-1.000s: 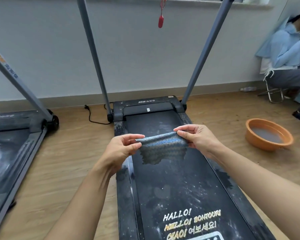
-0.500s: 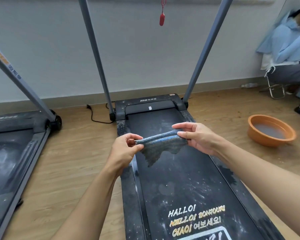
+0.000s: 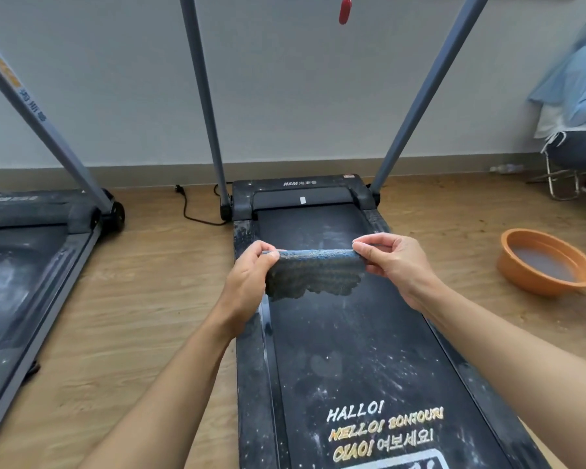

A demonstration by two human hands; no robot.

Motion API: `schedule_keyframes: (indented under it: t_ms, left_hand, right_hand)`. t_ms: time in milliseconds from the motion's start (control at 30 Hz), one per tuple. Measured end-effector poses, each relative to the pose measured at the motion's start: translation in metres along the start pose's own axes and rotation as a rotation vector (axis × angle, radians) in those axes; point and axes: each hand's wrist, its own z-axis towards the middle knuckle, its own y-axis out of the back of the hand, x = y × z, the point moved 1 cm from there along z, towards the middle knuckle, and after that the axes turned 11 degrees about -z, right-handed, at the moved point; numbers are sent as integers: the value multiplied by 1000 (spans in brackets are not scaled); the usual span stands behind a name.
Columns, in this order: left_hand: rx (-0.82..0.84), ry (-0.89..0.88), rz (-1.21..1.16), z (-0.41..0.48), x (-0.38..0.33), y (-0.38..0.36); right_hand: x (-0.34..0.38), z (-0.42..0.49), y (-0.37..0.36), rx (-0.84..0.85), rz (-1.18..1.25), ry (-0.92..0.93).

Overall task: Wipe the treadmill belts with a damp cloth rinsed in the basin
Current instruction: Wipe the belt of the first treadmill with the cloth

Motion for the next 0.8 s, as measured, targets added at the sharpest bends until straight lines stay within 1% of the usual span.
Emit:
schedule_keyframes:
  t_ms: [100,167,233,267,333,400,433,533,633,733,800]
  left_hand:
    - [-24,61,-176,0,1,-11]
    - [-81,138,-332,-1,1,-20]
    - [-101,199,-473,-1,2,-28]
    - [-87,222,-518,-1,3,-31]
    - [-41,259,-581,-2,6,-36]
    - [-9,294,-606,-2,8,-39]
    - [-12,306,-605,-2,9,-40]
    - [-23,321,-570,-2,11,-40]
    - [-54,350,-555,-1,14,-38]
    - [-115,392,-520,1,18,-34]
    - [-198,399,-425,4,25,-29]
  right_hand:
    - [-6,3,-8,-29,-18,1]
    - [-8,4,-14,-10,98,-58]
    - [-11,1,-19,56,225,-178]
    - [-14,-2,-21,124,261,-260]
    - [-21,-12,-25,345,286,-402]
    - [-28,-22,-28,582,363,-453]
    - [-32,-25,-29,634,414,-465]
    - [-31,-30,-30,619,509,-455]
    - [-31,-31,-30,621,433,-390]
    - [-33,-29,-30,574,448,-341]
    - [-35,-27,-29,516,442,-319]
